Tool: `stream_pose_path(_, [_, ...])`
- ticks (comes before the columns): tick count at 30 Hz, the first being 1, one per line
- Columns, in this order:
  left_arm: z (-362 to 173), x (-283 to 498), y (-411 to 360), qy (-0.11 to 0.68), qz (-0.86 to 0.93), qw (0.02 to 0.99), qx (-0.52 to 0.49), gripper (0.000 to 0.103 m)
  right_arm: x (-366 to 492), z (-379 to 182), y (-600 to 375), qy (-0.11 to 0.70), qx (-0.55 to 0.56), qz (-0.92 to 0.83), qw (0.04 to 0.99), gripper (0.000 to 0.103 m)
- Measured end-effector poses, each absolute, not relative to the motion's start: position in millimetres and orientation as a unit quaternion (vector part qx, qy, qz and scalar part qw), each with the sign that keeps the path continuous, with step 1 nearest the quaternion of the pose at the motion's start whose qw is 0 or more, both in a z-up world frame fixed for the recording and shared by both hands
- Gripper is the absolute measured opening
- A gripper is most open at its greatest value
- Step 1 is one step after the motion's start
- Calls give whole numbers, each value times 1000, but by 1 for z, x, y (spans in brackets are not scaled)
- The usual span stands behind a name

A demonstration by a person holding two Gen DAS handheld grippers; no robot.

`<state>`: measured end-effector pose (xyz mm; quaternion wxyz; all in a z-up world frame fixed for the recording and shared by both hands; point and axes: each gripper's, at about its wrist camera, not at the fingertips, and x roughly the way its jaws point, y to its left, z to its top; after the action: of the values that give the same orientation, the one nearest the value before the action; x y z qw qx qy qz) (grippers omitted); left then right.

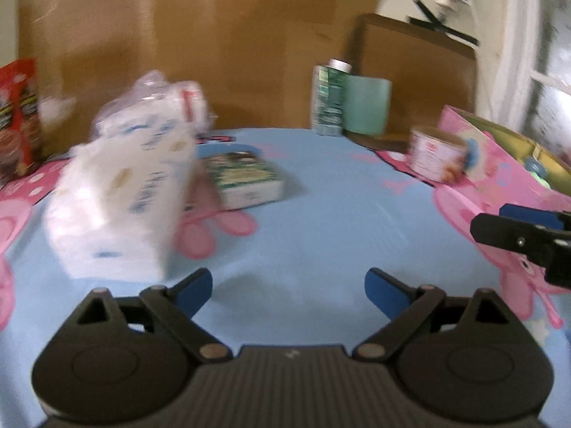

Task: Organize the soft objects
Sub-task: 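Withdraw the left gripper from the pink tin, then move the left gripper to the green VIRJOY tissue pack and grasp it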

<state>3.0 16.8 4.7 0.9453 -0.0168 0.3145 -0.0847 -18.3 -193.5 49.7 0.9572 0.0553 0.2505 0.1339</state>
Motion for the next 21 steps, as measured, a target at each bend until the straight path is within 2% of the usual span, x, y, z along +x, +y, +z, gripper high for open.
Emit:
stream_pose_path(3, [5,0,47,302,-78,947,-77,97,0,51,-175,255,44,158,953,69])
stream_pose_path(7, [4,-11,86,261,-83,944,-185,97,29,51,-144,249,20,190,949,75])
stream_pose_path(10, [3,-13,100,240,-77,941,-227,97,58,49,-124,259,16,212,942,79])
stream_pose_path(15, [4,-14,106,213,-83,942,-246,97,109,42,-94,305,47,244,919,80])
stream_pose_path(21, [6,-17,101,203,-92,948,-229,97,130,26,-68,335,39,262,904,78])
